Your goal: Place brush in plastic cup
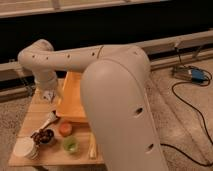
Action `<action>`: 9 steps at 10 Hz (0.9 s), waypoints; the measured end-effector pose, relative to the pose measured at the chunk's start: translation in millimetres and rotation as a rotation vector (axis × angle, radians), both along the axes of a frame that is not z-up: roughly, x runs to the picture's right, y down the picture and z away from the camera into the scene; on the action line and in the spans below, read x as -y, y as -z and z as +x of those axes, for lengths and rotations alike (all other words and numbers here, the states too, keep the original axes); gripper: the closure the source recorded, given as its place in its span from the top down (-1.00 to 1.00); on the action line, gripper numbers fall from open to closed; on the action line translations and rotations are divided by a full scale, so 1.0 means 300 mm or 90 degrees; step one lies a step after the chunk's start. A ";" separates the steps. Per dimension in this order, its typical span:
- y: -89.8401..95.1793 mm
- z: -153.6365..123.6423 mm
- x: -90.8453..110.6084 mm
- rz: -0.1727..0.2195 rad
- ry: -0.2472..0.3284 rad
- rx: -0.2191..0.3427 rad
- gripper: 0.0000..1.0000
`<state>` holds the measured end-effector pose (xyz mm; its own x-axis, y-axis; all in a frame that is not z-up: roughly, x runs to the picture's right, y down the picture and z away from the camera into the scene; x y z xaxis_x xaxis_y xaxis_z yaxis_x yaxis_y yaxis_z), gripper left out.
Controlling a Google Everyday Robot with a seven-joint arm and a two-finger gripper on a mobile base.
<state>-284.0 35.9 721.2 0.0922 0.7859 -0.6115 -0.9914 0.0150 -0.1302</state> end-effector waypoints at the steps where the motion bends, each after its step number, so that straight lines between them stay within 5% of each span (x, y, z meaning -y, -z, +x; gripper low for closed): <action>1: 0.001 -0.047 -0.014 0.002 0.011 0.008 0.30; 6: 0.028 -0.254 -0.133 0.009 0.086 0.043 0.30; 9: -0.009 -0.293 -0.174 0.001 0.107 0.048 0.30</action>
<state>-371.9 88.3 723.8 0.2680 0.7565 -0.5965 -0.9623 0.1800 -0.2041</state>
